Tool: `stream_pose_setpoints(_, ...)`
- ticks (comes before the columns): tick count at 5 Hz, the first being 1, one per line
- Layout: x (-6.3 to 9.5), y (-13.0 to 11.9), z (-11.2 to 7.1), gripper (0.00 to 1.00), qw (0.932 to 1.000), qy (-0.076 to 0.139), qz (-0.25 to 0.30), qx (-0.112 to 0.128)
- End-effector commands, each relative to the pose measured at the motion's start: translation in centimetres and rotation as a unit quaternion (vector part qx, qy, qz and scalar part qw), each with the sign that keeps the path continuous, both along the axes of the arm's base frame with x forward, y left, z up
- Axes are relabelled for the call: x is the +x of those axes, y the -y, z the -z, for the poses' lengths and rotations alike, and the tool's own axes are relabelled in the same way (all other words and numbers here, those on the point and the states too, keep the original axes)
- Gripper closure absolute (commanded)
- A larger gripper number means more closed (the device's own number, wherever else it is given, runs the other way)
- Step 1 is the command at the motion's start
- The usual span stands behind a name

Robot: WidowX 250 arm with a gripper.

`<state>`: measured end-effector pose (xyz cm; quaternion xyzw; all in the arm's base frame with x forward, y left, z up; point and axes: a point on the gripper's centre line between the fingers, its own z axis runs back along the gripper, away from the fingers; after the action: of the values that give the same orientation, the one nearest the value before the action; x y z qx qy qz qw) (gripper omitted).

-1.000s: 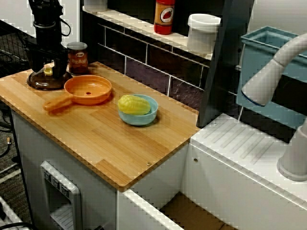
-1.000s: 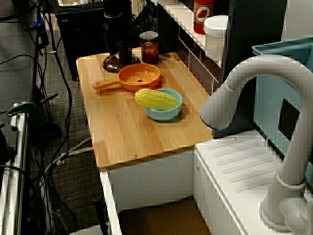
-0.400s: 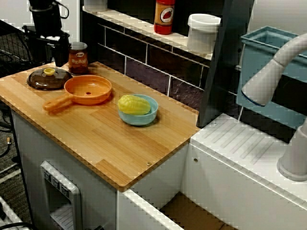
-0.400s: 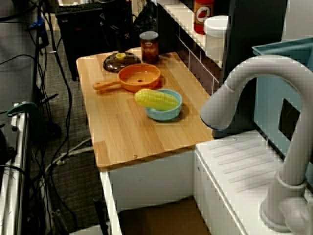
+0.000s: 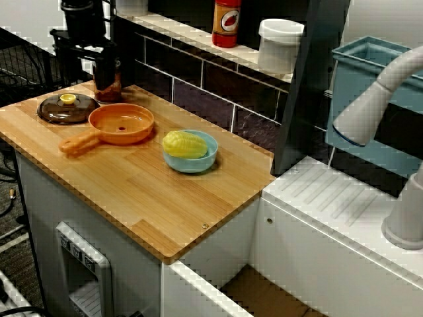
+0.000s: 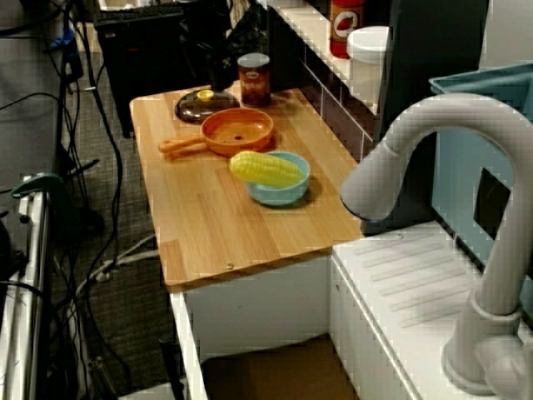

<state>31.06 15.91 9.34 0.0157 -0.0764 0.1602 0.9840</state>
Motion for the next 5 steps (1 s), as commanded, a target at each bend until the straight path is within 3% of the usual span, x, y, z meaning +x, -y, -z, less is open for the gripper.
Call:
stream_pose_setpoints(1,0.8,4.4,-2.5,0.00,0.9990,0.022,0.033,0.020)
stream_pose_setpoints(4,2.4,9.9,-2.1,0.00,0.9958,0.036,0.072,0.044)
stream_pose_setpoints(5,2.8,11.8,-2.0,0.00,0.9950,0.029,0.086,0.041)
